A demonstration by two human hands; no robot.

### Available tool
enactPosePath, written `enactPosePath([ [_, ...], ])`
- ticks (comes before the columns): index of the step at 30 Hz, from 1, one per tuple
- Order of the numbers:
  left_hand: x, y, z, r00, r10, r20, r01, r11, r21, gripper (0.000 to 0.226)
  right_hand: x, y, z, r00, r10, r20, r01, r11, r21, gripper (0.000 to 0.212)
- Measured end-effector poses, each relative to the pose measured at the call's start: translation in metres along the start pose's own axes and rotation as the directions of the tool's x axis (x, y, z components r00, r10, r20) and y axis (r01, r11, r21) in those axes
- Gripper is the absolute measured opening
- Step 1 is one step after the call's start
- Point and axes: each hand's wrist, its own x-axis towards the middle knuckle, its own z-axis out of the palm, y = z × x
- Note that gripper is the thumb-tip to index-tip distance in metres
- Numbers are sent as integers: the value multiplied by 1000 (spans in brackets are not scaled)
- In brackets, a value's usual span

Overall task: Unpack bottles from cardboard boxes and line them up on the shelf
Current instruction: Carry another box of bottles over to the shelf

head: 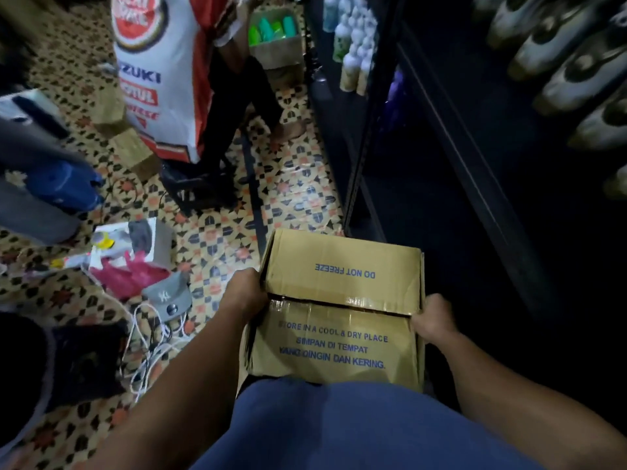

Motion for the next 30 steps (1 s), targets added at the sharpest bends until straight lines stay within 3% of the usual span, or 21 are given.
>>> enactPosePath([
  [7, 93, 36, -51, 972, 209, 105, -221, 968, 116, 6, -8, -25, 27, 979, 198, -48, -187, 967, 170, 6],
  [10, 123, 54, -63, 935, 309, 174, -349, 889, 296, 14, -15, -28, 49, 951, 304, -57, -284, 931, 230, 11],
  [14, 141, 85, -61, 869, 395, 299, -485, 802, 349, 26, -31, -15, 71, 902, 427, -70, -383, 863, 330, 9],
  [17, 135, 114, -49, 809, 438, 392, -581, 698, 419, 38, -52, 4, 88, 865, 498, -66, -427, 798, 425, 4],
  [21, 116, 139, -19, 760, 448, 471, -646, 601, 470, 34, -91, 32, 105, 794, 607, -42, -510, 701, 498, 19],
  [23, 98, 147, -1, 728, 458, 510, -682, 555, 476, 31, -110, 53, 114, 771, 636, -29, -541, 678, 497, 8],
  [30, 46, 145, 63, 683, 501, 532, -731, 455, 509, 26, -159, 114, 151, 720, 690, -74, -530, 615, 584, 12],
])
